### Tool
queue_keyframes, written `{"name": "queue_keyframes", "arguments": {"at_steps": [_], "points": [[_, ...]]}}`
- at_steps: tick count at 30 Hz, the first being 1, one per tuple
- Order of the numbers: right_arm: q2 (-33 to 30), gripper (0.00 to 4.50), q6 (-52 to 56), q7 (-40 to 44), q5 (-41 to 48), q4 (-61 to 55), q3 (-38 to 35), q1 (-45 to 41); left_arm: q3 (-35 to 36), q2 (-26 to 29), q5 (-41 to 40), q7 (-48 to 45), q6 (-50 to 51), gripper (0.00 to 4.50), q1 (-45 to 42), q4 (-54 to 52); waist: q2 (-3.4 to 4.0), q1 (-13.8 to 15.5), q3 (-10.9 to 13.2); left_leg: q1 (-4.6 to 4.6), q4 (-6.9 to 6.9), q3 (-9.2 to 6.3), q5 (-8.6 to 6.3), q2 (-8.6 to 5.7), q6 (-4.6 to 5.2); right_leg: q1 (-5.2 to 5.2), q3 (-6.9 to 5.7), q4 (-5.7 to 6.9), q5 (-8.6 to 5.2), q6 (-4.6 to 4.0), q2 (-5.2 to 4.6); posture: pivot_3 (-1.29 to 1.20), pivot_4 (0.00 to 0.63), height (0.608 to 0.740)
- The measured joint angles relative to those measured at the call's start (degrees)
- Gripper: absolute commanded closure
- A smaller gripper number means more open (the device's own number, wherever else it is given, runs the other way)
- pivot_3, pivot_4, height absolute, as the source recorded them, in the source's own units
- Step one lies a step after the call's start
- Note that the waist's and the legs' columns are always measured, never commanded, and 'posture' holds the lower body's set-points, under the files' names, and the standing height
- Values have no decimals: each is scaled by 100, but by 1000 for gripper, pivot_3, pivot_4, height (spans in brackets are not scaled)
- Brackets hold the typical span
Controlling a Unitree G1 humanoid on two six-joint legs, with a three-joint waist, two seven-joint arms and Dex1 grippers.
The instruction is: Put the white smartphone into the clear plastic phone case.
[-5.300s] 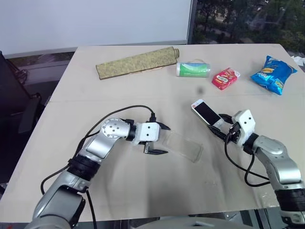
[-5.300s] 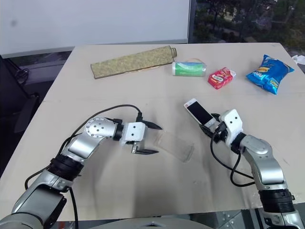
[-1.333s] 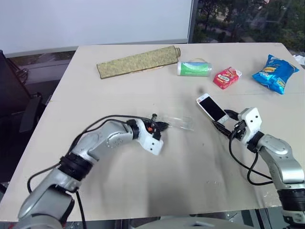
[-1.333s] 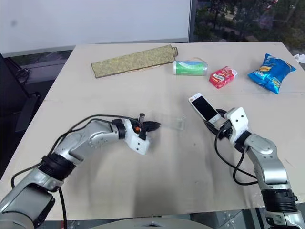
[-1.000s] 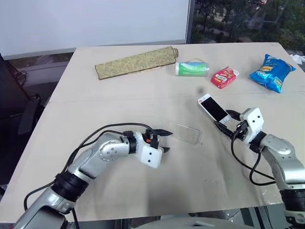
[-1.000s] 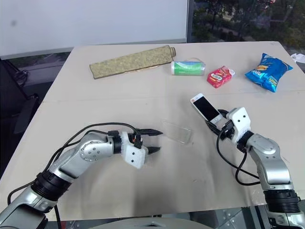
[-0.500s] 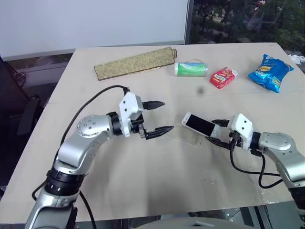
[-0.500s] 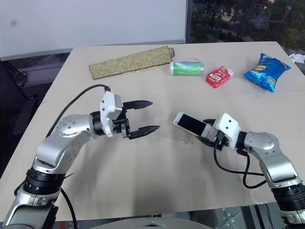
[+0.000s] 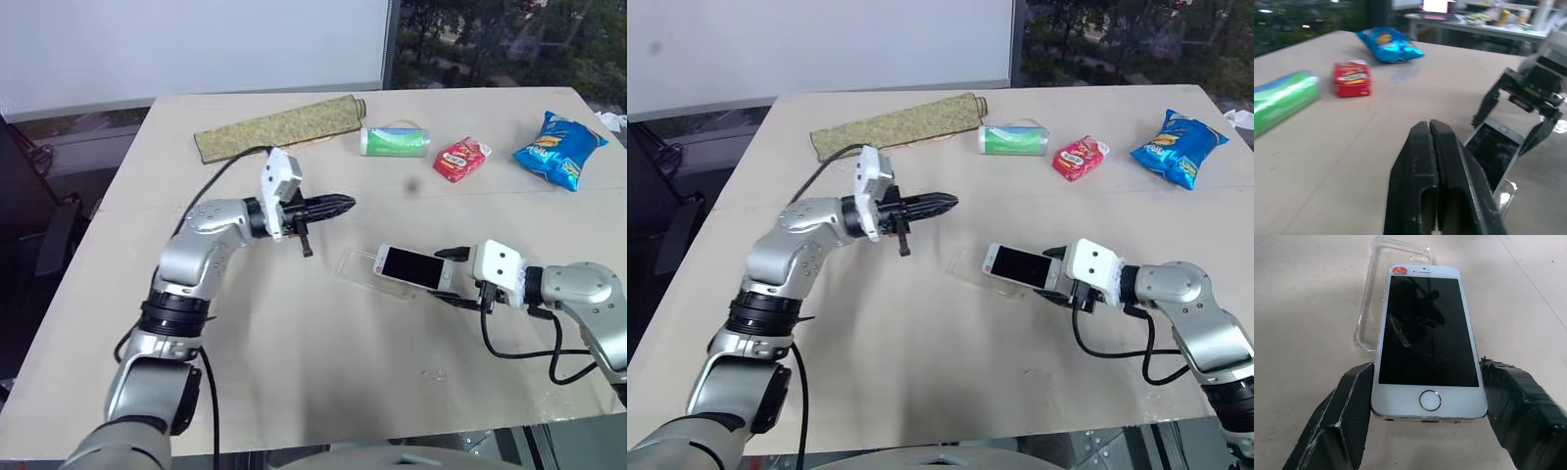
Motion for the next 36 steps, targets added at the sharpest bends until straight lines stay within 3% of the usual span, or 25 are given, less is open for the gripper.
{"name": "queue_keyframes", "arguments": {"at_steps": [7,15,23,36], "points": [[5,1613,426,-25,-14,-459,140,34,-721,-52,736,-728,-596,4430,3,262,0,7,0,1,0,0,0,1,0,0,1,1,0,-1,0,0,150,740],[17,1613,552,-41,-134,-493,349,30,-1133,-317,1419,-870,-1201,4430,2,826,-1,9,0,0,1,0,0,0,1,0,0,0,0,0,0,0,150,740],[43,1613,797,-103,-188,-408,430,-172,-1250,-610,1796,-871,-1500,4430,0,1100,-1,7,0,0,1,-1,0,1,1,0,0,1,0,1,0,0,150,740],[114,1613,949,-70,-224,-342,579,-227,-1251,-646,2013,-868,-1686,4430,13,1200,-1,6,0,0,1,-3,-1,1,1,0,-2,1,0,1,0,0,150,740]]}}
